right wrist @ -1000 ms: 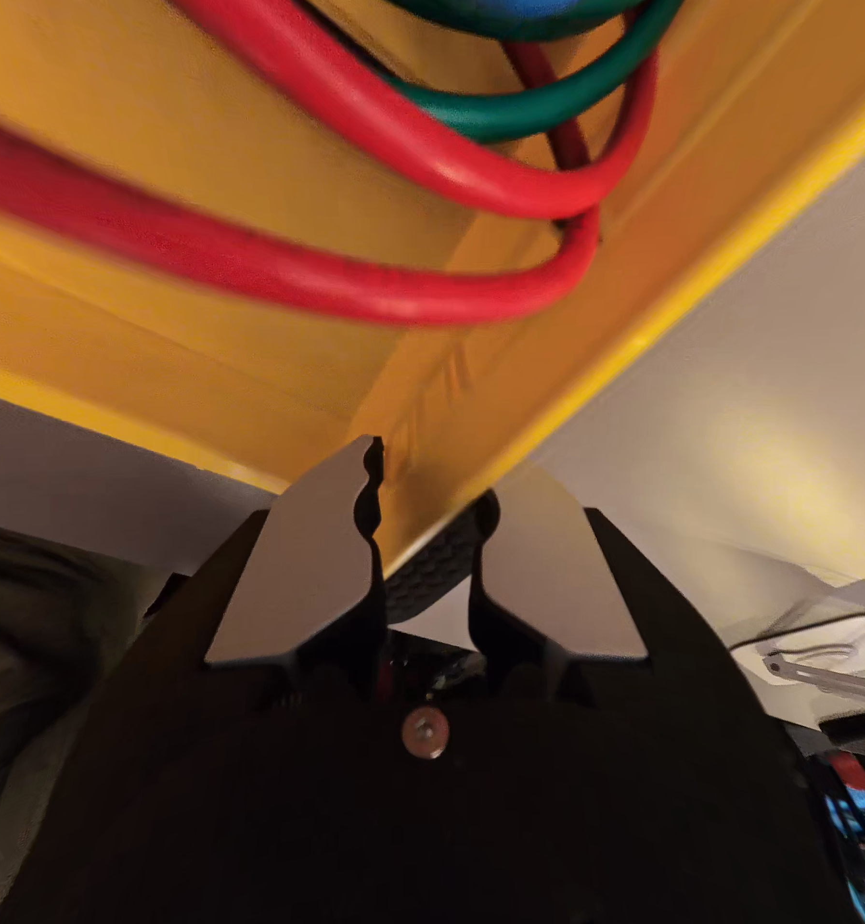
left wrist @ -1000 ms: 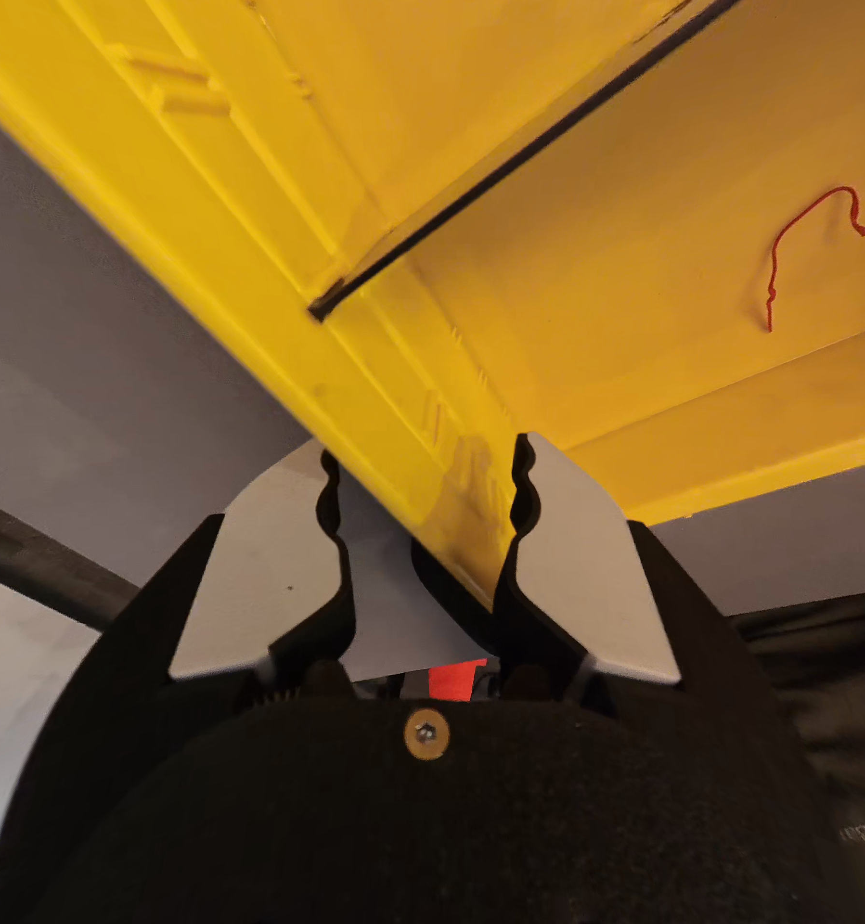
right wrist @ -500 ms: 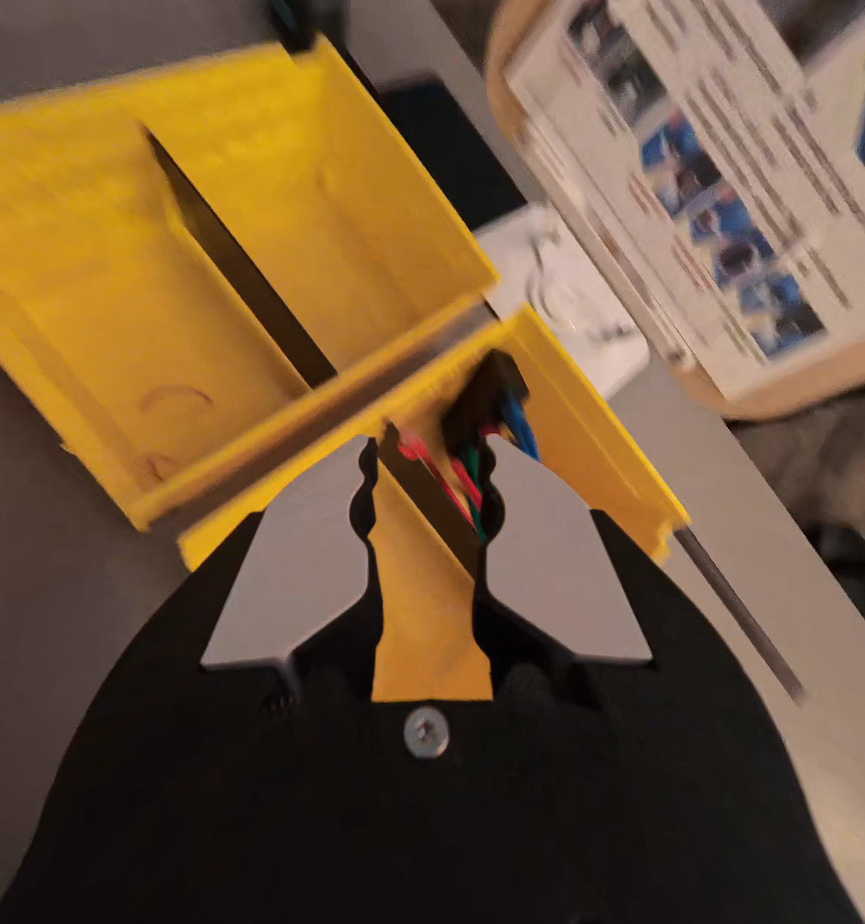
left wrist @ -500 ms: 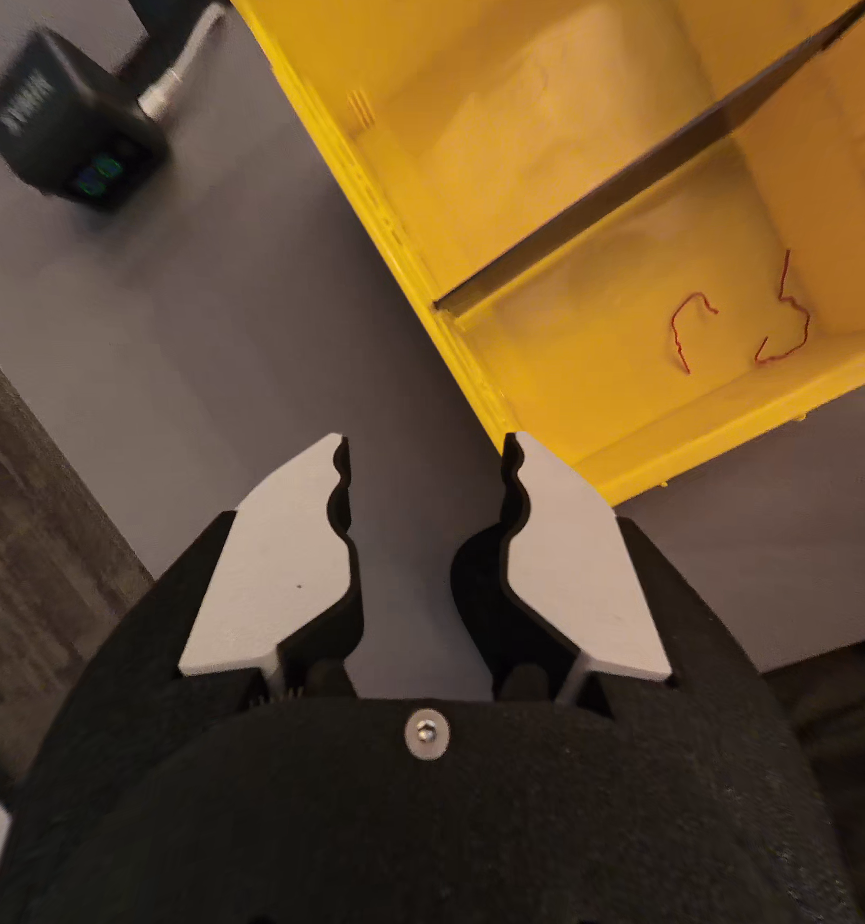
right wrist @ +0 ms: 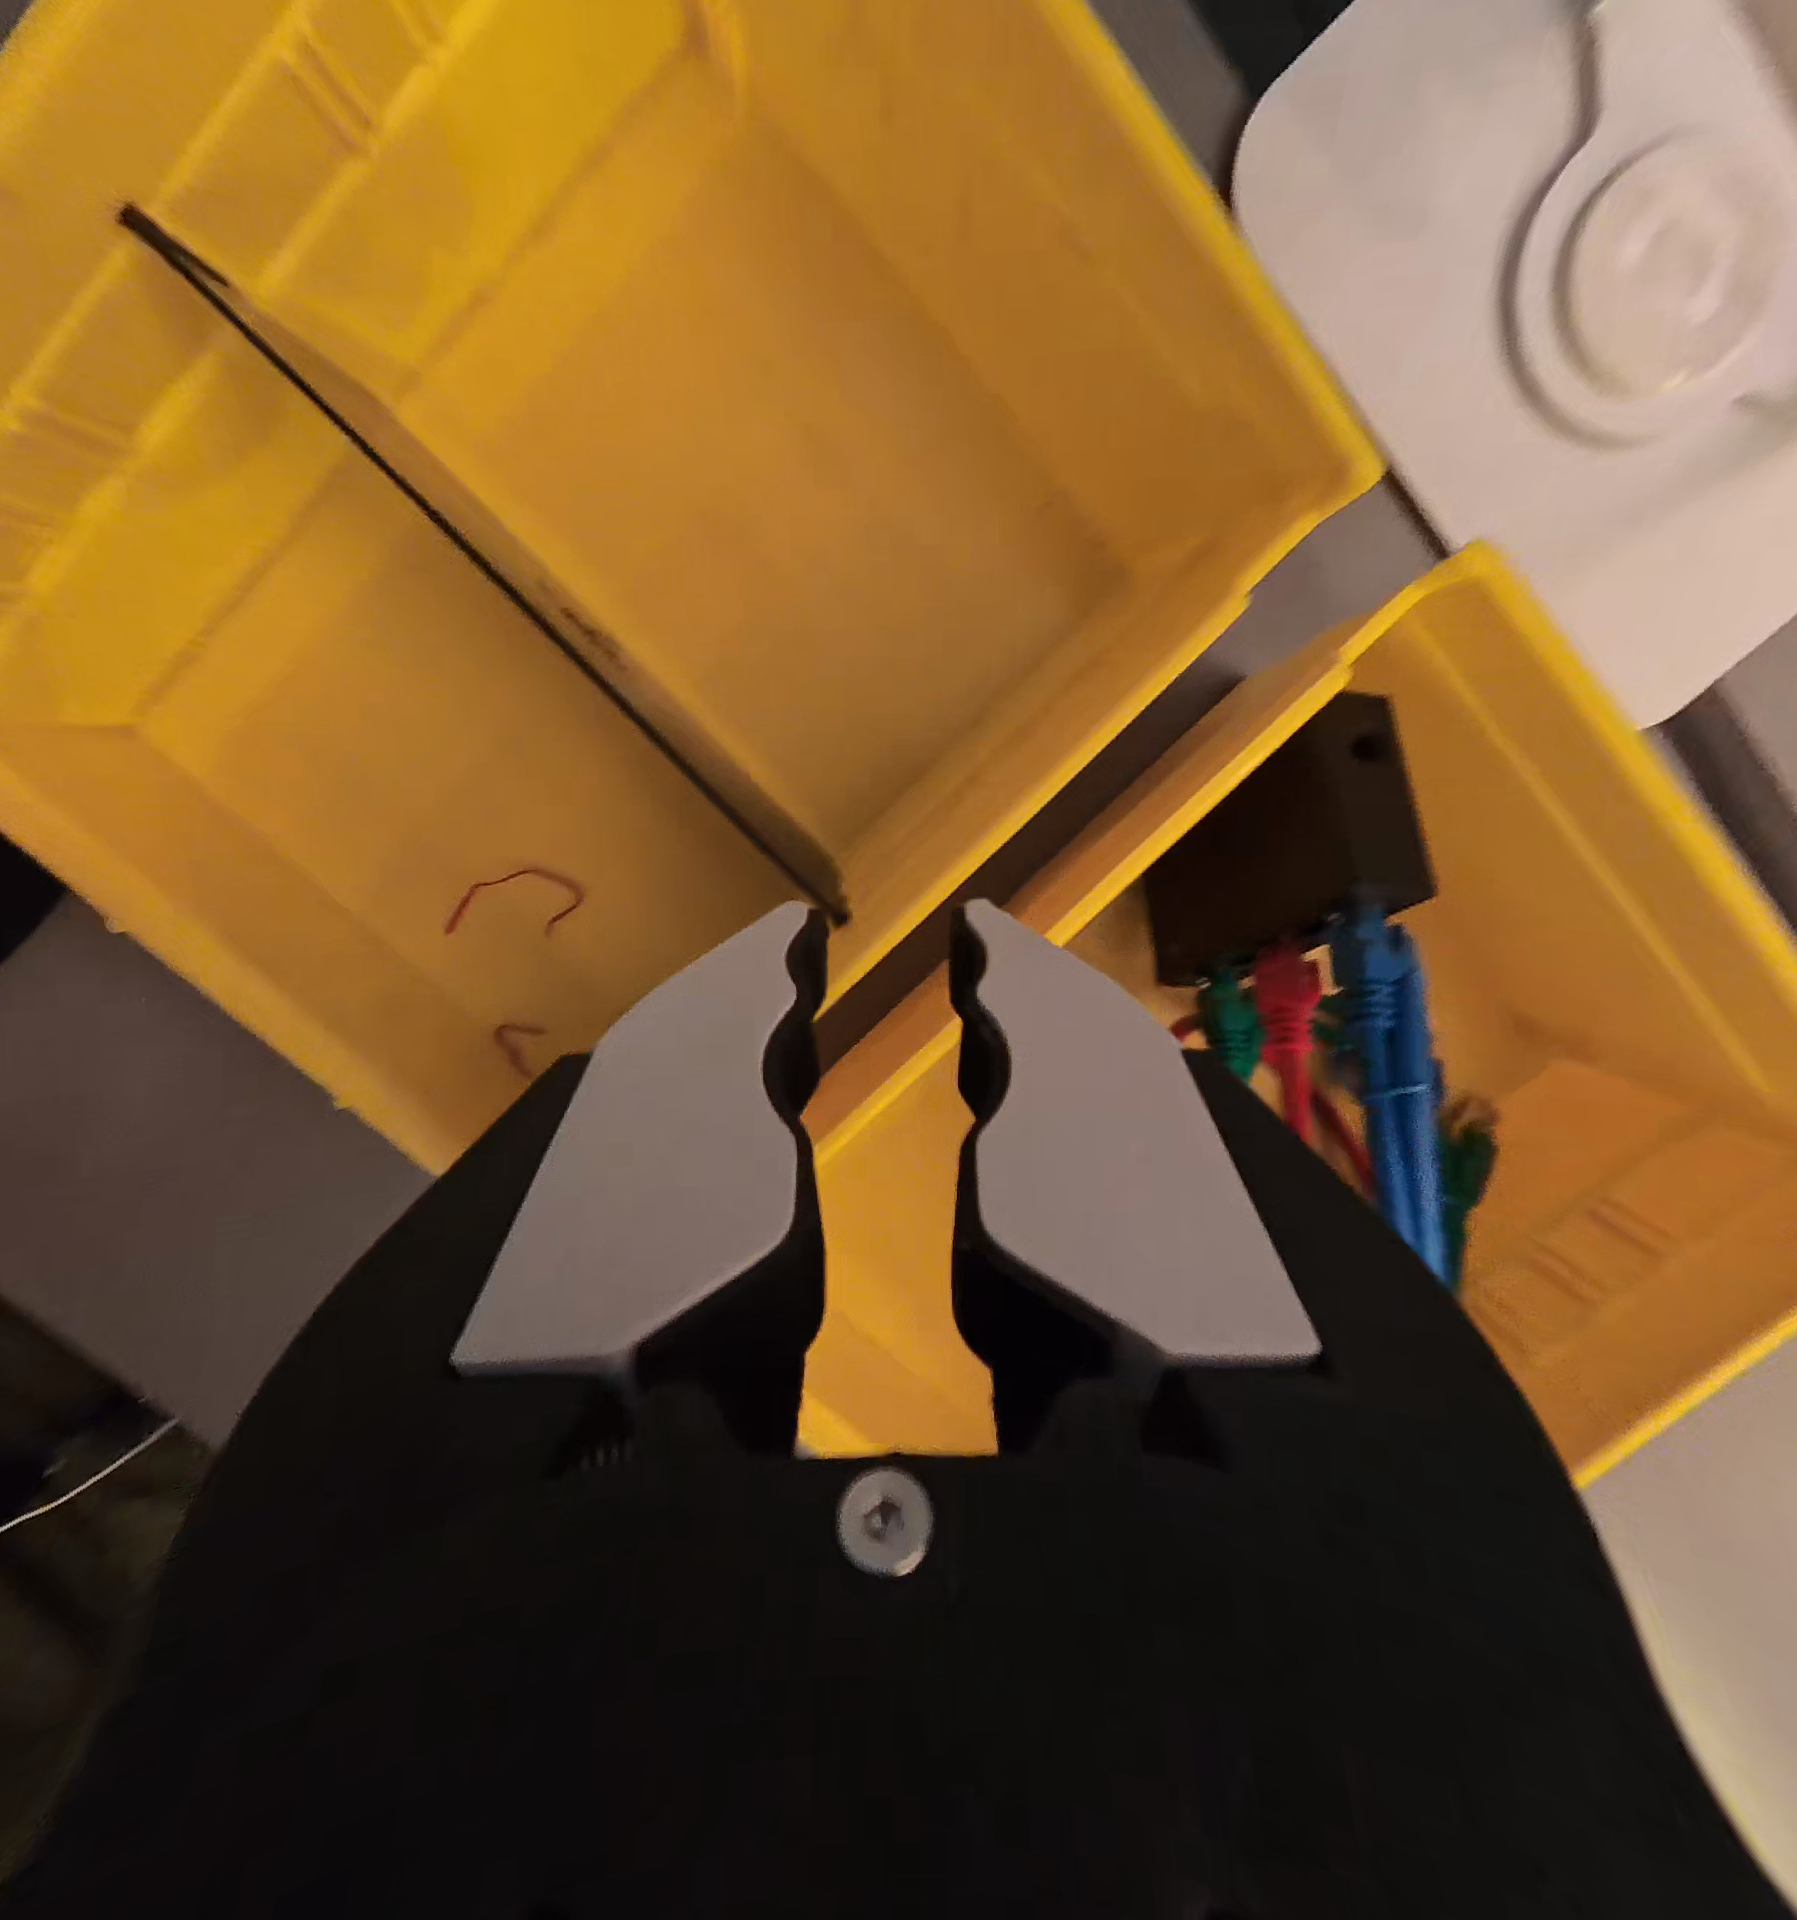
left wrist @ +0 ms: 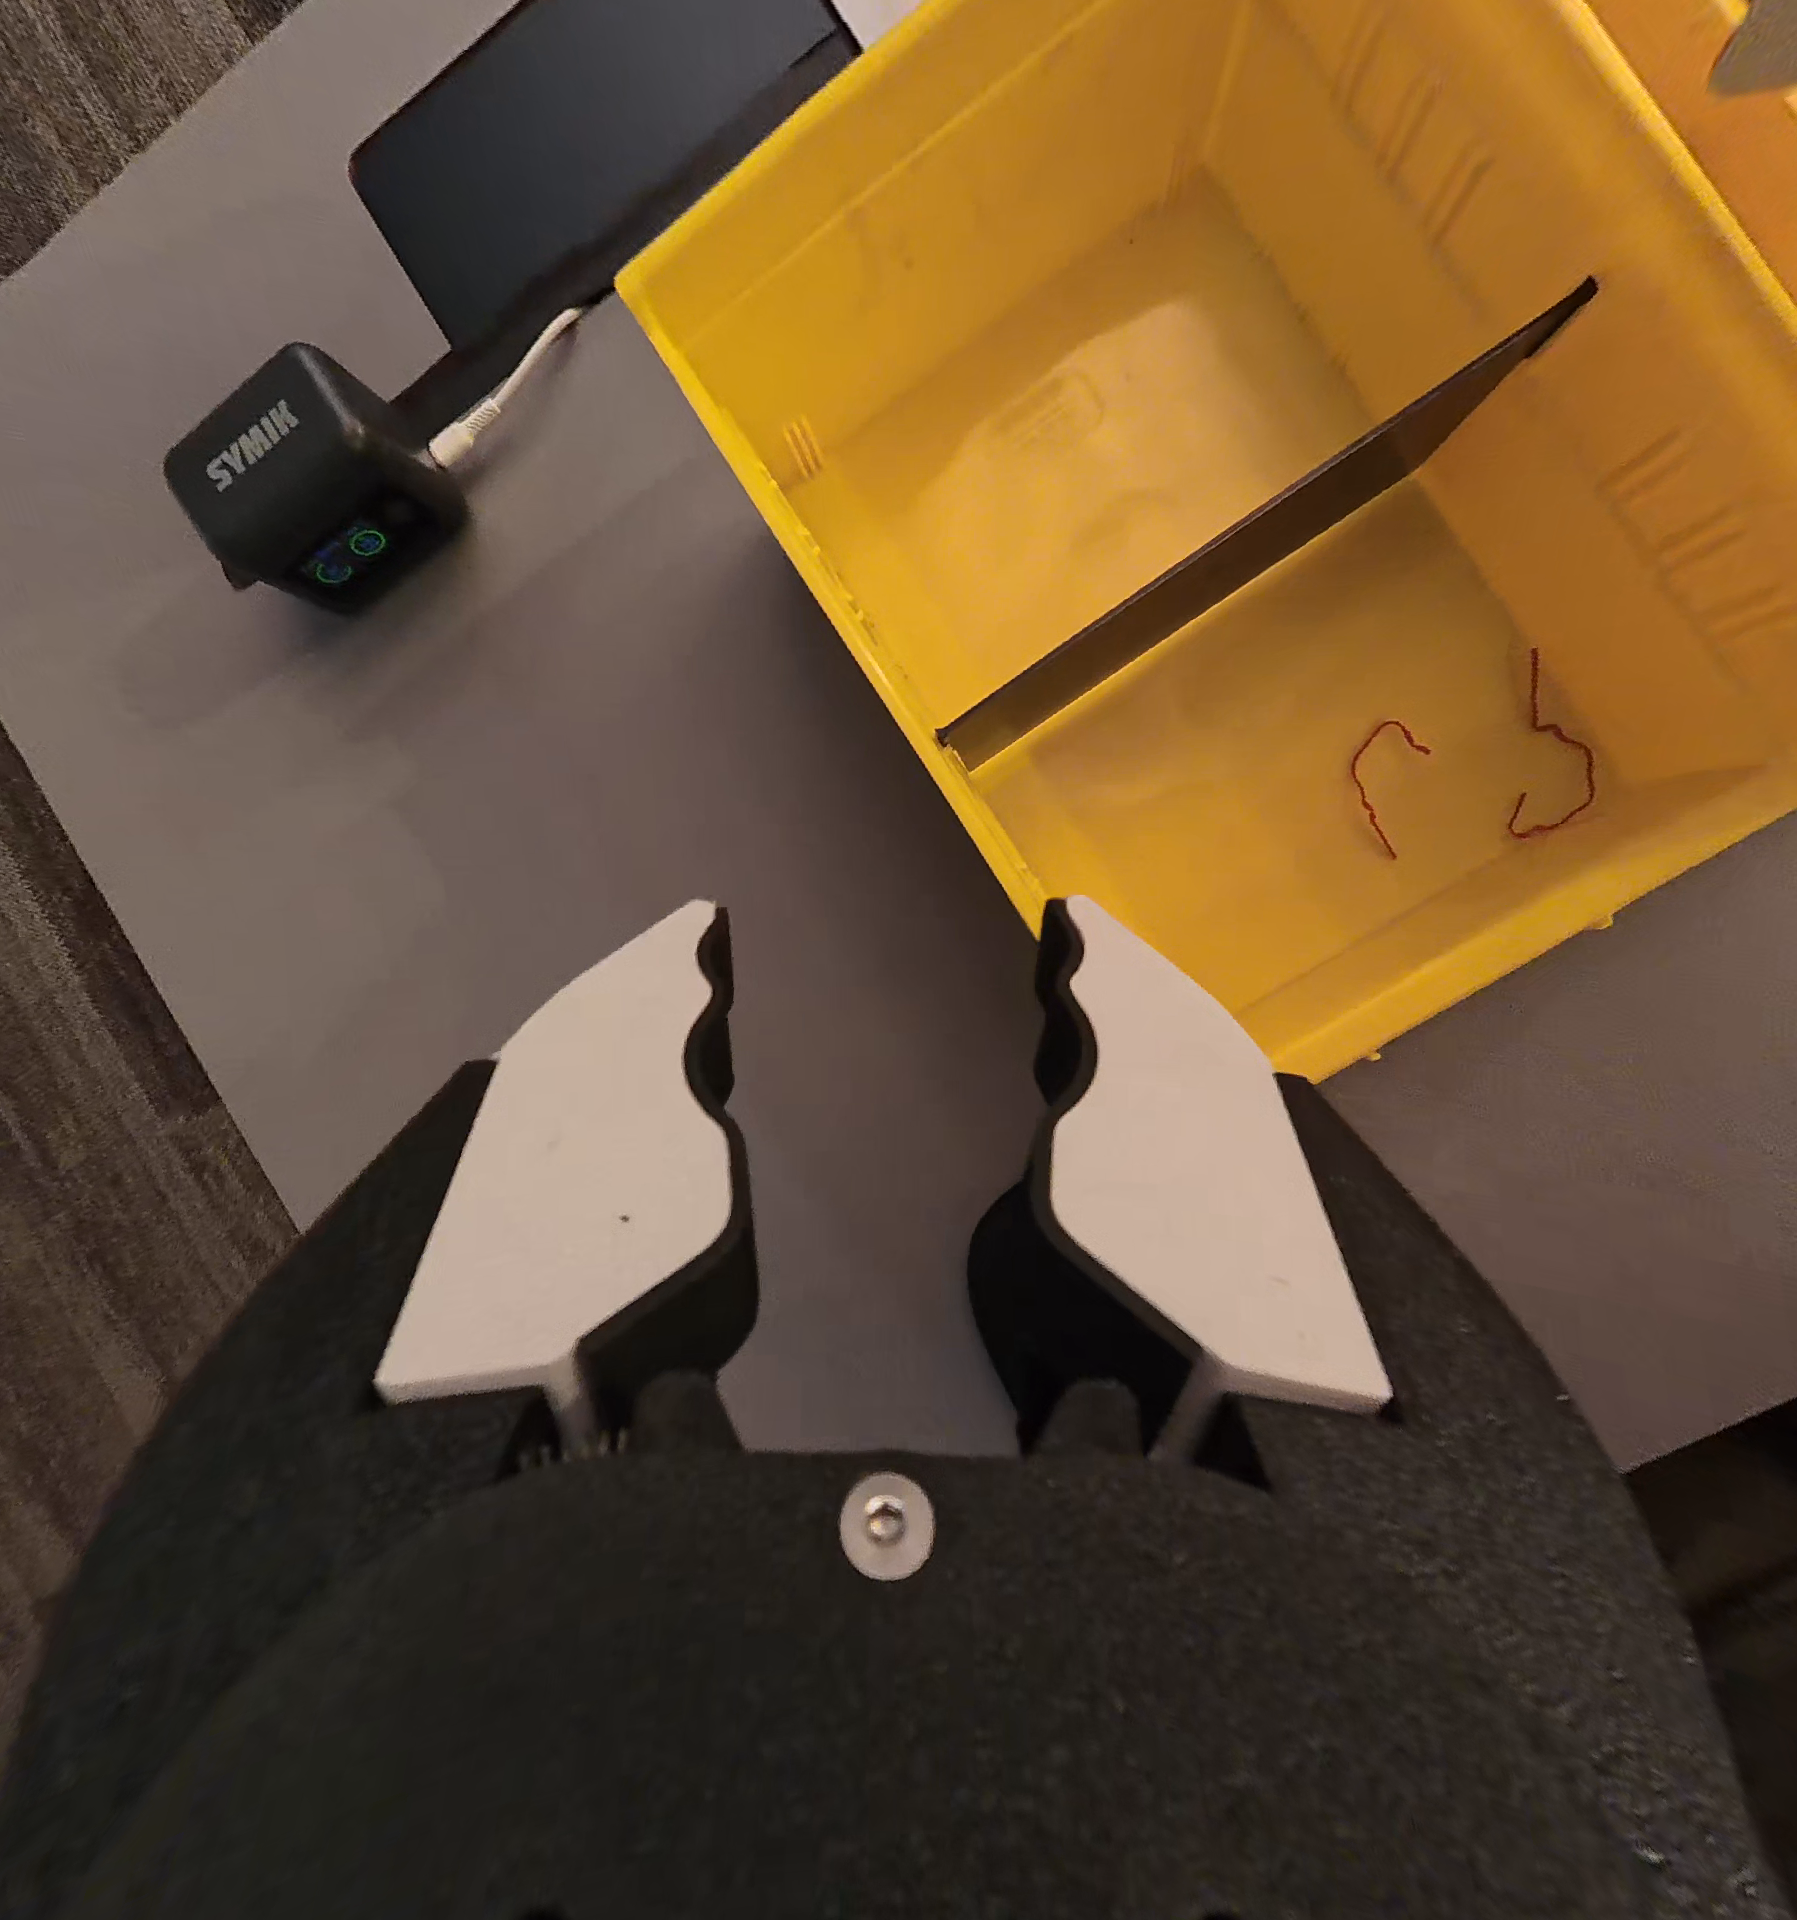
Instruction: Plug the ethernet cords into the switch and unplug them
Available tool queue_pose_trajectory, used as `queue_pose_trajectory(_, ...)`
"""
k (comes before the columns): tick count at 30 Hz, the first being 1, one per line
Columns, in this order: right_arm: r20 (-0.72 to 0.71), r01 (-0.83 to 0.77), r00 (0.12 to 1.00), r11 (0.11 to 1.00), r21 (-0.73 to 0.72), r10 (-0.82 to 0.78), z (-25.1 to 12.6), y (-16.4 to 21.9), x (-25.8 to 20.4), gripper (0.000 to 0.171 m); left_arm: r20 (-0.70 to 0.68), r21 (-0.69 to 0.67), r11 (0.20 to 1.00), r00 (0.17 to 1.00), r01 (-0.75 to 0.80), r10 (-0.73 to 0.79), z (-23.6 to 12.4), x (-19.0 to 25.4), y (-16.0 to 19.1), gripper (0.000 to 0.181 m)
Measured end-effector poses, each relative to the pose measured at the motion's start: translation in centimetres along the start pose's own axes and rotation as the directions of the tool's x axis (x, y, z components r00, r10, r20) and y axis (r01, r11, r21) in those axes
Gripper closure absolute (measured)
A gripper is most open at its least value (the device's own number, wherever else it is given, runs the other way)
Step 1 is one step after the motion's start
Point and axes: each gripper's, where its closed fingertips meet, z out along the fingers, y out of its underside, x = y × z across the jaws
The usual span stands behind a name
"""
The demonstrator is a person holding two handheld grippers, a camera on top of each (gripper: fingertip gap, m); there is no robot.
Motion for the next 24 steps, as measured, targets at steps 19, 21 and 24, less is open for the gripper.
queue_pose_trajectory(19,-0.047,-0.305,0.952,0.932,-0.195,0.301,4.8,3.7,-2.9,0.148,-0.087,0.073,0.997,0.996,-0.020,0.027,-0.8,0.6,-0.4,0.125)
queue_pose_trajectory(21,-0.079,-0.314,0.949,0.935,-0.168,0.304,5.2,3.0,-2.8,0.148,-0.090,0.077,0.997,0.995,-0.026,0.033,-0.9,0.6,-0.4,0.125)
queue_pose_trajectory(24,-0.114,-0.325,0.944,0.932,-0.160,0.310,6.1,2.7,-2.8,0.147,-0.097,0.092,0.995,0.994,-0.034,0.043,-1.2,0.9,-0.5,0.125)
